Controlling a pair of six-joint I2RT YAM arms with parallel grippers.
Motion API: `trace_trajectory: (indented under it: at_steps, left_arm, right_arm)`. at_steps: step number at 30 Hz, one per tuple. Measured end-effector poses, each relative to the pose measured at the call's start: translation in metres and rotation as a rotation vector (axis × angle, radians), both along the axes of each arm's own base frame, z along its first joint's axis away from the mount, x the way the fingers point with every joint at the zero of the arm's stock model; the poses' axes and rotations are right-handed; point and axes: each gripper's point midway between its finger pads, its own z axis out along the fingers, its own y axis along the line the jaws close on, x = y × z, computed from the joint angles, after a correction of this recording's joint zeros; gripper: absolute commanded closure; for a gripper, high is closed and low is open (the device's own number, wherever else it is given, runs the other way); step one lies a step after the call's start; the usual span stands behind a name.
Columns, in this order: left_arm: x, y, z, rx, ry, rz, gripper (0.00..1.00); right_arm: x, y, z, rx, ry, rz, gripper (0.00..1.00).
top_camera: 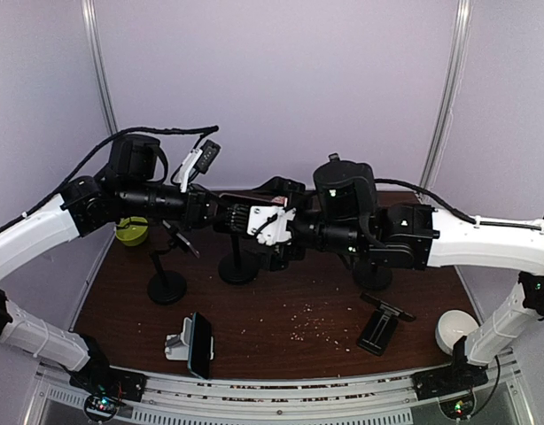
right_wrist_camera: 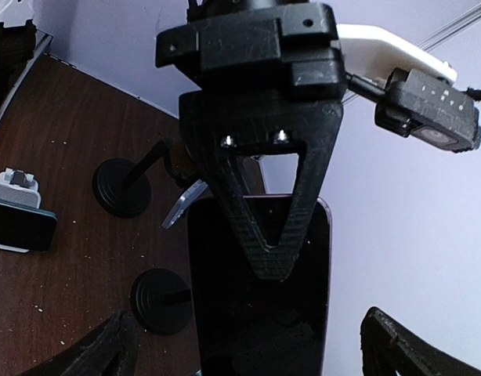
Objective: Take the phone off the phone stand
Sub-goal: Pass from the left arm to the right
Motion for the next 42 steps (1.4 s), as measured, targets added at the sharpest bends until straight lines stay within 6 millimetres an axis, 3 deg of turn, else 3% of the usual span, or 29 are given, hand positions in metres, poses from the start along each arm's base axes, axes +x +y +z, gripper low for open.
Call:
trace_trajectory:
  at_steps: [8, 18, 23, 32, 42]
  left_arm:
    - [-0.003, 0.007, 0.024, -0.082, -0.010, 0.024, 1.00]
    - [-0.005, 0.006, 0.024, -0.093, 0.004, 0.012, 1.00]
    - [-0.011, 0.003, 0.025, -0.101, 0.012, -0.017, 1.00]
    - [-0.012, 0.003, 0.023, -0.097, 0.018, -0.023, 1.00]
    - [-0.012, 0.003, 0.022, -0.097, 0.020, -0.025, 1.00]
  right_arm:
    - [0.016, 0.015, -0.013, -0.032, -0.053, -0.062, 0.01]
    - [0.034, 0.013, 0.001, -0.022, -0.166, -0.167, 0.00]
    - [0.042, 0.009, -0.001, -0.050, -0.201, -0.211, 0.01]
    - [0.046, 0.010, -0.012, -0.079, -0.201, -0.232, 0.31]
    - [0.045, 0.011, -0.012, -0.076, -0.191, -0.226, 0.49]
